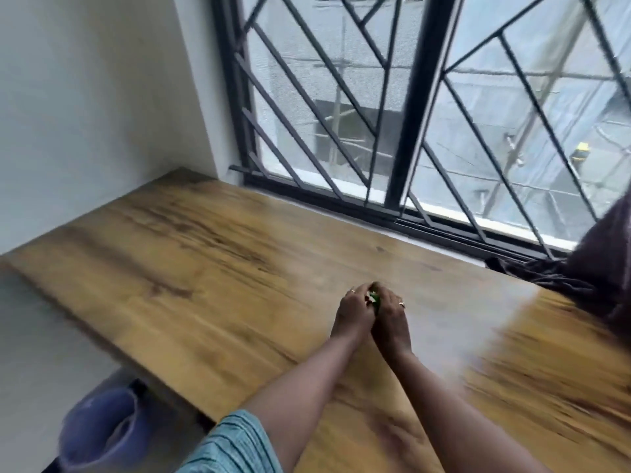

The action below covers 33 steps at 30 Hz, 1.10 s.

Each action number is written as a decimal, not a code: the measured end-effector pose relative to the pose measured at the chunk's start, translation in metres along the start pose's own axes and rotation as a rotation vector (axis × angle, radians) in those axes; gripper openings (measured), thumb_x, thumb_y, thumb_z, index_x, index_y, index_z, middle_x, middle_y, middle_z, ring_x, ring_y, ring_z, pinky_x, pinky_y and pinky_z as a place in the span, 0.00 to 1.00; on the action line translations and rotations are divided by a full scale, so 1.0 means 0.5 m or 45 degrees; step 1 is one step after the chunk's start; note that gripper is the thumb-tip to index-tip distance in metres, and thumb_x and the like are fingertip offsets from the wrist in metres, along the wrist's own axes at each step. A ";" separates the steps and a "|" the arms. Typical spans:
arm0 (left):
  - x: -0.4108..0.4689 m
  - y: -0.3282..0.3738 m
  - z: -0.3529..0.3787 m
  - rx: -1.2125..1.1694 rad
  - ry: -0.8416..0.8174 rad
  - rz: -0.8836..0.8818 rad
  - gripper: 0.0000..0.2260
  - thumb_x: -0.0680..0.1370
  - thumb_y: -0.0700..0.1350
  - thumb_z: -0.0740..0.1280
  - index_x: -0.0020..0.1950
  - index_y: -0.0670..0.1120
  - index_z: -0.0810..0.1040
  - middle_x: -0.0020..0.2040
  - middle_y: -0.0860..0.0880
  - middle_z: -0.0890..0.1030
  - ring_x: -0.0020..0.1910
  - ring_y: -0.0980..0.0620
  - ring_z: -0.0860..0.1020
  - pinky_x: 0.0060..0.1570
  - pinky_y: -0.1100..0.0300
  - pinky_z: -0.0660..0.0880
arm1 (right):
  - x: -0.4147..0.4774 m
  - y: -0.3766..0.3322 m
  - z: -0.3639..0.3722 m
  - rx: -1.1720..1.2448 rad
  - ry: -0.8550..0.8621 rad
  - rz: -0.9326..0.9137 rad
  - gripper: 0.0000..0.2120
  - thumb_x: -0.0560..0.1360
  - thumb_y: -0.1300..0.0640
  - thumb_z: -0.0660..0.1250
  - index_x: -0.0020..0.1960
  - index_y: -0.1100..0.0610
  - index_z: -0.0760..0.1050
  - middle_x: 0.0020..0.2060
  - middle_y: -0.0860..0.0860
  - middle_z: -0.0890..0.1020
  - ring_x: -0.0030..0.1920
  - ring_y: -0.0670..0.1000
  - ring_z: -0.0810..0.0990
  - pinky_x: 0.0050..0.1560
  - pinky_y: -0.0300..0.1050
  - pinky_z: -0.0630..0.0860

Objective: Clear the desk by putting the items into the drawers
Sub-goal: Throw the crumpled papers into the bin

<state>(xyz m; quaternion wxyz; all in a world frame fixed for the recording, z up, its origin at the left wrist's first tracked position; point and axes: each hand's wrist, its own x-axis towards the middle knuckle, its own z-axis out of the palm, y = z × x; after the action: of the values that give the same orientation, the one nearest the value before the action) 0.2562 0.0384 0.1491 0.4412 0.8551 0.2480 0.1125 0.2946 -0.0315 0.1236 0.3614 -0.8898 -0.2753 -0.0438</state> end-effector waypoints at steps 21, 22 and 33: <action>-0.261 -0.675 -0.776 -0.085 0.640 -0.505 0.16 0.76 0.39 0.66 0.64 0.42 0.75 0.59 0.41 0.80 0.59 0.44 0.78 0.57 0.59 0.71 | -0.227 -0.779 0.623 -0.119 -0.751 -0.668 0.22 0.78 0.62 0.58 0.71 0.56 0.63 0.68 0.58 0.63 0.61 0.62 0.72 0.56 0.53 0.72; -0.269 -0.711 -0.786 -0.086 0.663 -0.558 0.16 0.76 0.39 0.66 0.64 0.42 0.75 0.58 0.40 0.81 0.58 0.42 0.78 0.56 0.58 0.71 | -0.239 -0.797 0.656 -0.102 -0.788 -0.683 0.21 0.78 0.62 0.57 0.71 0.57 0.63 0.67 0.58 0.64 0.62 0.62 0.71 0.57 0.53 0.72; -0.319 -1.091 -0.770 -0.306 0.696 -1.120 0.13 0.79 0.40 0.62 0.62 0.41 0.77 0.55 0.42 0.82 0.54 0.45 0.80 0.51 0.61 0.71 | -0.336 -0.812 1.054 -0.069 -1.295 -0.490 0.16 0.80 0.61 0.56 0.66 0.58 0.67 0.61 0.56 0.75 0.59 0.55 0.75 0.53 0.46 0.72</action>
<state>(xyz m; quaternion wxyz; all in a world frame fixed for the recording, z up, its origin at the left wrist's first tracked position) -0.2151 0.4901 -0.0632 0.4610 0.5531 0.6744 0.1632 -0.1228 0.4817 -0.0589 0.1448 -0.7413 -0.5721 0.3198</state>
